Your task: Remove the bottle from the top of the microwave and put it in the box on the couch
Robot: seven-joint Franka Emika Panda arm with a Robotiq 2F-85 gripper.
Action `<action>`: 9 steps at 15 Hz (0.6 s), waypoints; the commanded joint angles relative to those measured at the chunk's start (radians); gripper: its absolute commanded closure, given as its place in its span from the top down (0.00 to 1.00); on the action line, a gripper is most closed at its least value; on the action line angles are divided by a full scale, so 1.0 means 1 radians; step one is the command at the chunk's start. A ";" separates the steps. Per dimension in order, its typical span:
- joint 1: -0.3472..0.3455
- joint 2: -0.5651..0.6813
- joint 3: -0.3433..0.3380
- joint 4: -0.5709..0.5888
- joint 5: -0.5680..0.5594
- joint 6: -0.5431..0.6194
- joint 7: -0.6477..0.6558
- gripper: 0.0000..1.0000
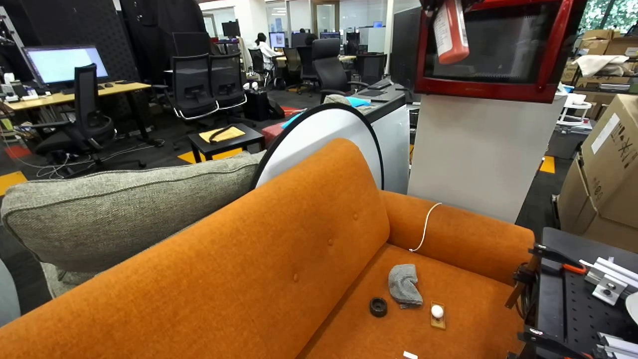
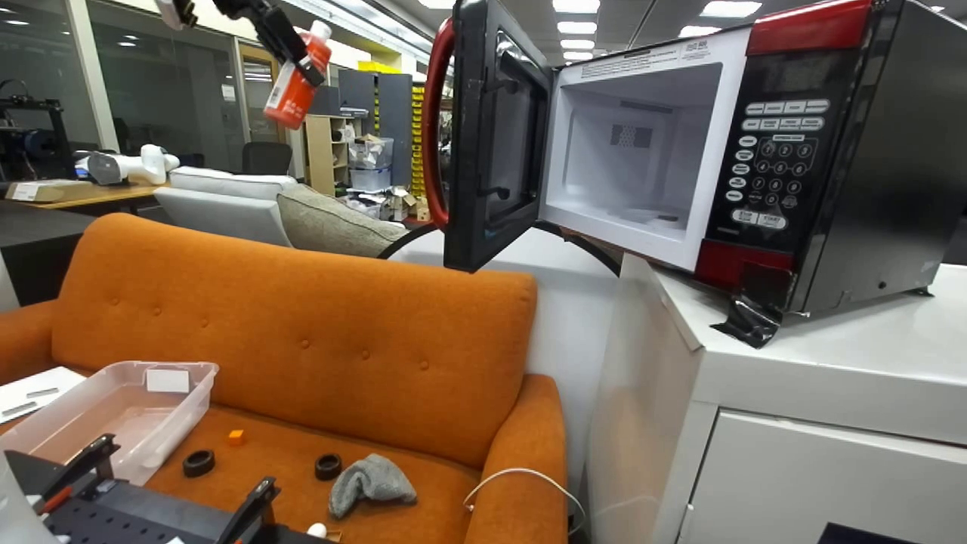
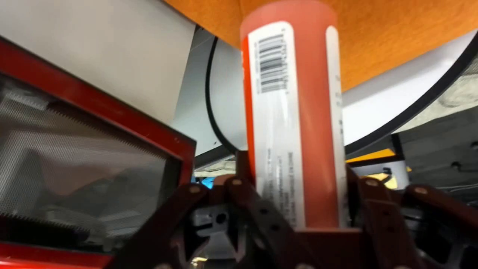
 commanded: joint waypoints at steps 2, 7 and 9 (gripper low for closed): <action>0.054 -0.014 0.076 -0.085 0.124 0.044 -0.012 0.27; 0.065 0.002 0.136 -0.109 0.162 0.021 0.010 0.52; 0.058 0.002 0.132 -0.108 0.162 0.021 0.010 0.52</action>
